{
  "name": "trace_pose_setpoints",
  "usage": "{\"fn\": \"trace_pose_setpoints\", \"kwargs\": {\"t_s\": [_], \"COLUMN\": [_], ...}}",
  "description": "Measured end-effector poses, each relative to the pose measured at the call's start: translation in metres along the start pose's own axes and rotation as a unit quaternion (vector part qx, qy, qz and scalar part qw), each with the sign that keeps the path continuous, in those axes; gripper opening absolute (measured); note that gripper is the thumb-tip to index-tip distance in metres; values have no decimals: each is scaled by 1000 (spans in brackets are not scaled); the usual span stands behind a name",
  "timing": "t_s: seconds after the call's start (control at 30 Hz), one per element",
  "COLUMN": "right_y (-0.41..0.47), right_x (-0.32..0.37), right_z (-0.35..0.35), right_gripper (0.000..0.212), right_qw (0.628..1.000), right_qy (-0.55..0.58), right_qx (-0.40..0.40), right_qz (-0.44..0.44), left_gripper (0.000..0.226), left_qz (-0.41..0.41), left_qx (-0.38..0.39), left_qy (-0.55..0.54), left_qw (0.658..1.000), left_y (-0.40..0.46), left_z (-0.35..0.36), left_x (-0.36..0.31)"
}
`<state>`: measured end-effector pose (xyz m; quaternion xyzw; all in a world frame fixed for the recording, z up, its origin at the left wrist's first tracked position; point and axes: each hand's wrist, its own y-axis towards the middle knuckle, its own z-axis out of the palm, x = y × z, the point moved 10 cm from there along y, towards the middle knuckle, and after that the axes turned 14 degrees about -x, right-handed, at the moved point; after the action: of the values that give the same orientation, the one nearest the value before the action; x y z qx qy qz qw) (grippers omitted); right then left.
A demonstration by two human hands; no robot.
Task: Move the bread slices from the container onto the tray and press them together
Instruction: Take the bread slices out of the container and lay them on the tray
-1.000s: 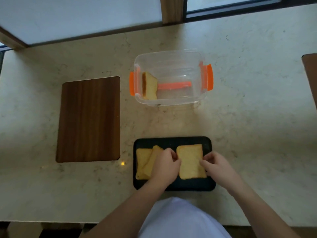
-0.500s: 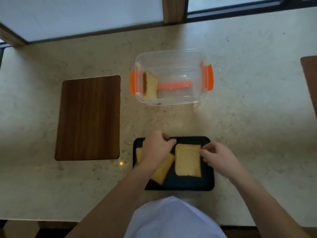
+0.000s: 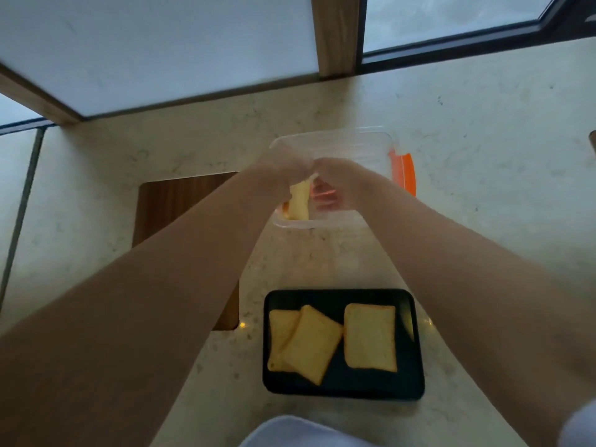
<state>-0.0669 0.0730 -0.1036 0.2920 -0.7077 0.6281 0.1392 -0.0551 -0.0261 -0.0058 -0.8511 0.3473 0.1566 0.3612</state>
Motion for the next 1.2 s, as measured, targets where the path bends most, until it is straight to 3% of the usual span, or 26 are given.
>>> {"fn": "trace_pose_setpoints", "kwargs": {"t_s": [0.07, 0.13, 0.23, 0.37, 0.47, 0.6, 0.73, 0.83, 1.03, 1.2], "right_y": [17, 29, 37, 39, 36, 44, 44, 43, 32, 13], "right_x": [-18, -27, -29, -29, -29, -36, -36, -35, -31, -14], "right_z": [2, 3, 6, 14, 22, 30, 29, 30, 18, 4], "right_gripper": [31, 28, 25, 21, 13, 32, 30, 29, 12, 21], "right_qw": [998, 997, 996, 997, 998, 998, 997, 999, 999, 1000], "right_qy": [-41, -37, -23, -15, 1, -10, -32, -39, -12, 15], "right_qx": [-5, -7, -7, 5, 9, 8, -3, 7, -8, -15], "right_qz": [47, 72, 83, 79, 67, 64, 75, 36, 45, 6], "left_gripper": [13, 23, 14, 39, 31, 8, 18, 11, 11, 7], "left_qz": [-38, -53, -64, -53, -16, 22, 89, 133, 137, 105], "left_qx": [30, 46, 33, 0, -11, -13, -33, -34, -59, -58], "left_qy": [-1, 12, 29, 65, 94, 120, 224, 278, 219, 107], "left_qw": [999, 997, 997, 996, 995, 992, 970, 951, 964, 987], "left_y": [2, 5, 12, 27, 35, 36, 36, 36, 38, 29], "left_z": [9, 17, 20, 26, 26, 31, 40, 45, 32, 1], "left_x": [5, 7, 12, 18, 15, 15, 17, 16, 14, 8]}}
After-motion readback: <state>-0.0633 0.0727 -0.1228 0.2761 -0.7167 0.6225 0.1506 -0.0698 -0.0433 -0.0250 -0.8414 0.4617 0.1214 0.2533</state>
